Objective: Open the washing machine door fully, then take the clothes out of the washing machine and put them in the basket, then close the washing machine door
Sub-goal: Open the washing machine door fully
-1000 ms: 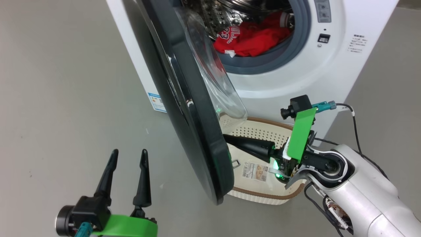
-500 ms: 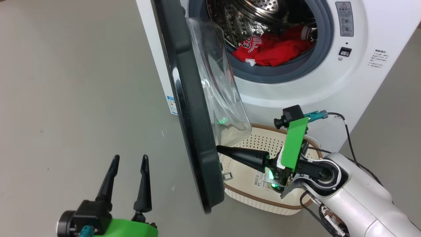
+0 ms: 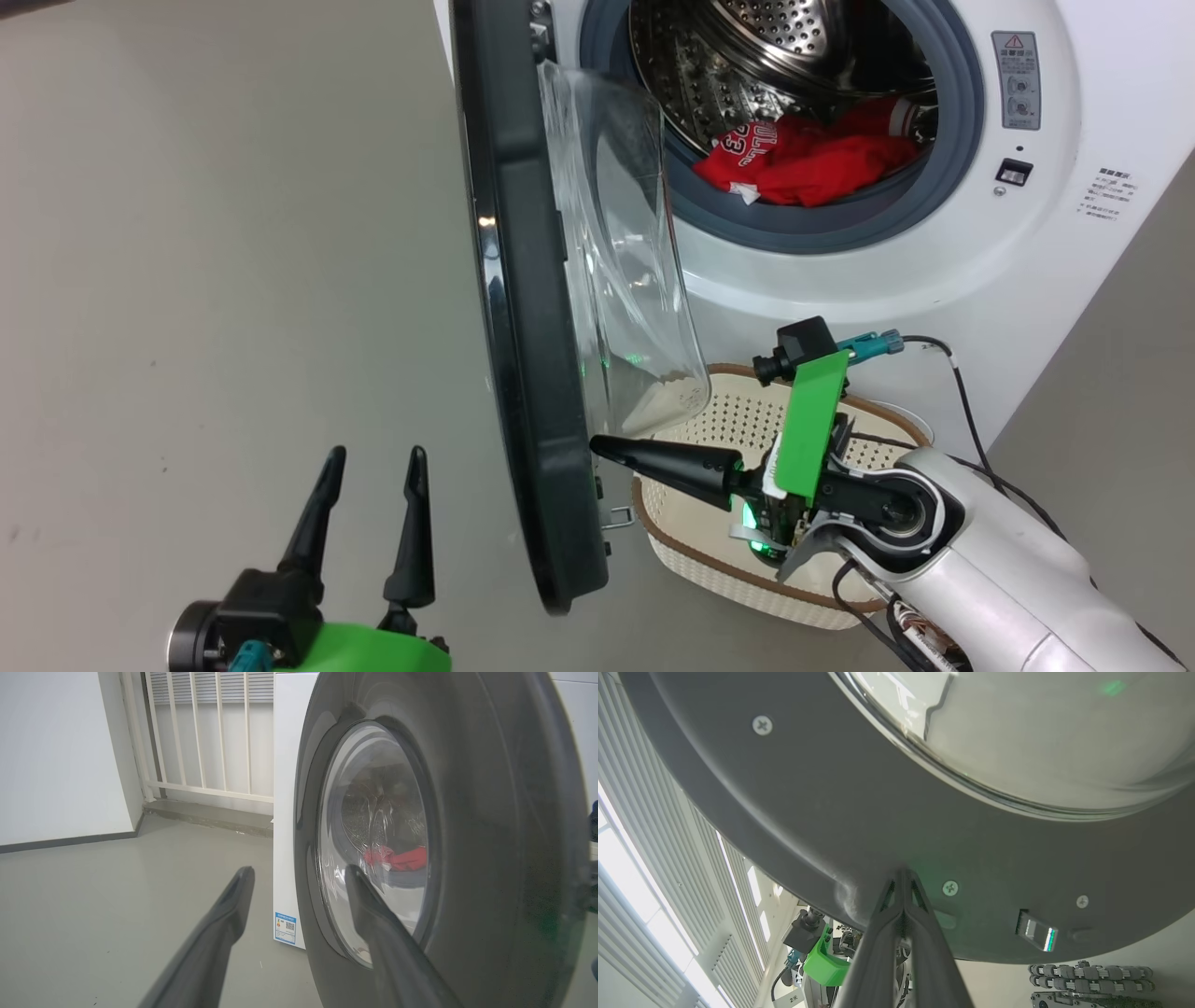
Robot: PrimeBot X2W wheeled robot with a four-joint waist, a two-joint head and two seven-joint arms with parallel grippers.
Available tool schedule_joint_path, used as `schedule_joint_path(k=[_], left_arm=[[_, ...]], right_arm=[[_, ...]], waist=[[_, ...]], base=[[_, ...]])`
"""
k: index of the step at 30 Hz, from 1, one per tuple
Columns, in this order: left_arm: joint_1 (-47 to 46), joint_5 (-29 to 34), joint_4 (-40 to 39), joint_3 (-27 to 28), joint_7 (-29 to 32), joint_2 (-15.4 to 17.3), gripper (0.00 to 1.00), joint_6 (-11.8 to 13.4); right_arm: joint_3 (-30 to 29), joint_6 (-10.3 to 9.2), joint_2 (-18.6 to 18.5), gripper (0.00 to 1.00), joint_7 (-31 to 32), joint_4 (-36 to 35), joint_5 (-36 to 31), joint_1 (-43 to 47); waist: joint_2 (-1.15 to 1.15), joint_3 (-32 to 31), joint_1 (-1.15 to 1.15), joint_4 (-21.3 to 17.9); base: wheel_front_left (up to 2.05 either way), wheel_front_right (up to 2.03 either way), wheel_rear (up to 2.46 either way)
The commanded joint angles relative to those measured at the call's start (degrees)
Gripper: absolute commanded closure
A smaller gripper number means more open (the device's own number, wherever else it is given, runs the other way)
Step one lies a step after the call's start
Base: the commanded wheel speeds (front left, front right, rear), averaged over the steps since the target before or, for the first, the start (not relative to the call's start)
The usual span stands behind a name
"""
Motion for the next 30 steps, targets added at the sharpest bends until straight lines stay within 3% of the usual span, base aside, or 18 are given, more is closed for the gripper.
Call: schedule_joint_path(k=[1,16,21,22,23,24,25,26,30], left_arm=[[-0.2,-0.5,-1.1,1.8,-0.3,1.0,0.00,-0.2],[-0.4,-1.6,-0.8,1.4,-0.3,1.0,0.00,-0.4],[-0.2,-1.8,-0.9,1.6,-0.3,1.1,0.00,-0.2],[-0.2,-1.8,-0.9,1.6,-0.3,1.1,0.00,-0.1],[-0.1,-1.8,-1.0,1.6,-0.3,1.1,0.00,-0.1],[-0.1,-1.8,-1.0,1.6,-0.3,1.1,0.00,0.0],[-0.1,-1.9,-1.0,1.7,-0.3,1.2,0.00,0.0],[-0.1,-2.0,-1.0,1.7,-0.3,1.2,0.00,0.0],[-0.2,-2.2,-1.1,1.9,-0.3,1.3,0.00,0.1]], right_arm=[[0.7,0.30,1.4,1.00,-0.3,-1.7,0.4,0.1],[2.3,0.30,1.2,1.00,-1.4,-1.2,0.9,-0.9],[3.6,0.30,0.0,1.00,-6.1,-0.2,-4.5,-1.9],[3.9,0.30,-0.3,0.93,-7.8,0.2,-6.2,-2.0],[4.3,0.30,-0.6,0.65,-9.6,0.6,-8.1,-2.2],[4.6,0.30,-0.7,0.53,-11.1,0.8,-9.6,-2.2],[4.8,0.30,-0.9,0.32,-12.7,1.1,-11.1,-2.3],[5.1,0.30,-1.1,0.00,-14.4,1.3,-12.7,-2.3],[6.6,0.30,-2.5,0.00,-21.3,2.7,-20.2,-2.8]], waist=[[0.00,-0.1,0.00,0.3],[0.00,0.5,0.00,1.7],[0.00,0.3,0.00,1.0],[0.00,0.3,0.00,0.8],[0.00,0.3,0.00,0.5],[0.00,0.3,0.00,0.4],[0.00,0.4,0.00,0.1],[0.00,0.4,0.00,-0.1],[0.00,0.4,0.00,-1.0]], base=[[0.00,0.00,0.00],[0.00,0.00,0.00],[0.00,0.00,0.00],[0.00,0.00,0.00],[0.00,0.00,0.00],[0.00,0.00,0.00],[0.00,0.00,0.00],[0.00,0.00,0.00],[0.00,0.00,0.00]])
